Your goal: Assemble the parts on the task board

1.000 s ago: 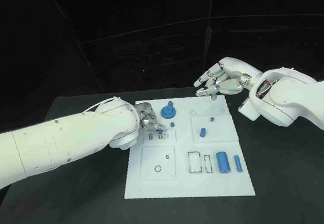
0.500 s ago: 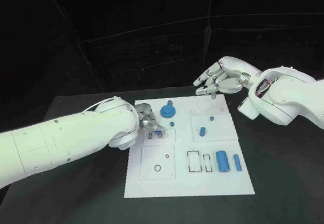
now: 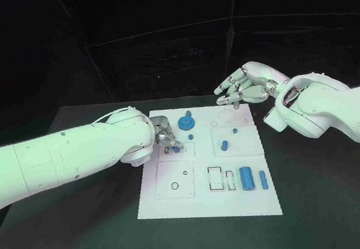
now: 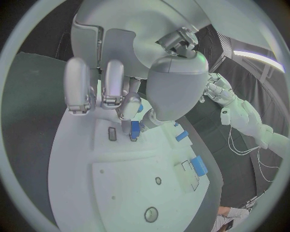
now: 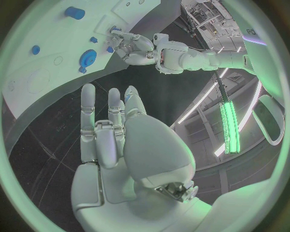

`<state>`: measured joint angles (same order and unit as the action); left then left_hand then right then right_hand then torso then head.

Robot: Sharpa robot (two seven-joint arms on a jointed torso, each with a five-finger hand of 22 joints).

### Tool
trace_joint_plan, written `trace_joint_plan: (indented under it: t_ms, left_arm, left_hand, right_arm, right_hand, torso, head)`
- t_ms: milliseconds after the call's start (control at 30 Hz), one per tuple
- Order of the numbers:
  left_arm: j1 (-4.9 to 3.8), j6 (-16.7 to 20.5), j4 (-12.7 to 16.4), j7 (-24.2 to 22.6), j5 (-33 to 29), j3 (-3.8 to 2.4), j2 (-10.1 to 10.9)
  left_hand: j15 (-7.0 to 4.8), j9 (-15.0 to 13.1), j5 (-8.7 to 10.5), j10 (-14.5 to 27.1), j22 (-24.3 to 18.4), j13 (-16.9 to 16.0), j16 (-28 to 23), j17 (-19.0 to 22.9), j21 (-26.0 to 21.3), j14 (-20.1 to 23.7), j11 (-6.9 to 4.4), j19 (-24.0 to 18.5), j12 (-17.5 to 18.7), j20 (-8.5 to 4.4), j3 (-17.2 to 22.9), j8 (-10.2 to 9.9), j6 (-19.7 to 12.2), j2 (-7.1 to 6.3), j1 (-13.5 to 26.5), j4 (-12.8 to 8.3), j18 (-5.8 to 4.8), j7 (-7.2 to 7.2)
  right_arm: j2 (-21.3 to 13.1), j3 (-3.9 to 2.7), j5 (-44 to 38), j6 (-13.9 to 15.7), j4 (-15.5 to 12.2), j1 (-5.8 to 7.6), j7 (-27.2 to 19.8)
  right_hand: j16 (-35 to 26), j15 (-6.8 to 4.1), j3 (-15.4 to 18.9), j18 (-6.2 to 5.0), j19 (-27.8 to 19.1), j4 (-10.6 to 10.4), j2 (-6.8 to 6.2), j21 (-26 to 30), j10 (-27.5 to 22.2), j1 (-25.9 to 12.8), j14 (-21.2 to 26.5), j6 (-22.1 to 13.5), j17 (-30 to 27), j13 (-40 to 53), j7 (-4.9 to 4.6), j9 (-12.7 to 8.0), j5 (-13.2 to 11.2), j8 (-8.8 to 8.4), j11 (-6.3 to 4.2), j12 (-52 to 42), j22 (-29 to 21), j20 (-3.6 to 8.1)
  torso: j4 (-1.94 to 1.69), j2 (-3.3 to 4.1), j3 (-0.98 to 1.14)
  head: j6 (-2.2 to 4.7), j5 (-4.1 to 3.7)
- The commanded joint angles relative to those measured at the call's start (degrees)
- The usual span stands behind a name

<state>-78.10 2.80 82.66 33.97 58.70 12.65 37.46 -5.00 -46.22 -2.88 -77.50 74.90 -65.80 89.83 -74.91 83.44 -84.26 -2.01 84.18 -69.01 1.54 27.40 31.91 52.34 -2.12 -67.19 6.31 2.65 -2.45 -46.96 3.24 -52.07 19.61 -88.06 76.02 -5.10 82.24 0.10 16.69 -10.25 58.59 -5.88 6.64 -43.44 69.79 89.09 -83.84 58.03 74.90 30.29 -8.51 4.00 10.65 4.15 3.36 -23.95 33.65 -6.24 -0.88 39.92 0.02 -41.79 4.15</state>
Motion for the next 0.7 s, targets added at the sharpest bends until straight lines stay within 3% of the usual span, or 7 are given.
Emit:
trace_joint_plan:
  t_ms: [33, 700]
  left_arm:
    - [-0.05, -1.2, -0.1, 0.5, 0.5, 0.00, -0.1]
    - [0.28, -1.3, -0.4, 0.7, 0.5, 0.10, -0.5]
  left_hand:
    - [-0.12, 0.0, -0.08, -0.4, 4.2, 0.1, 0.2, -15.1, 0.2, -5.7, 0.03, 0.9, -0.2, -0.33, 7.4, 0.3, 0.4, 0.14, -0.1, -6.9, -0.22, 0.38]
    - [-0.12, 0.0, -0.08, -0.4, 4.1, 0.0, 0.2, -15.1, 0.2, -5.7, 0.05, 0.9, -0.2, -0.33, 7.5, 0.3, 0.4, 0.06, 0.0, -6.9, -0.20, 0.36]
  right_arm:
    - [0.1, -0.04, -0.1, -0.2, 0.0, 0.11, -0.4]
    - [0.1, -0.03, -0.1, -0.4, 0.0, 0.10, -0.4]
  right_hand:
    - [-2.0, -0.41, 0.5, -0.16, 0.3, 0.0, 0.59, 0.3, -0.3, -0.2, -2.7, -0.2, 10.3, 0.0, 0.03, 0.0, 0.2, 0.16, 0.04, -0.3, 0.0, 0.10]
    - [-2.3, -0.43, 0.8, -0.22, 0.4, -0.2, 0.85, 0.4, -0.3, -0.4, -2.9, -0.2, 10.2, 0.0, -0.03, 0.0, 0.2, 0.21, 0.06, -0.4, 0.1, 0.18]
  torso:
    - [-0.06, 0.01, -0.01]
    - [-0.02, 0.00, 0.00]
  head:
    - [-0.06, -0.04]
    - [-0.32, -0.33]
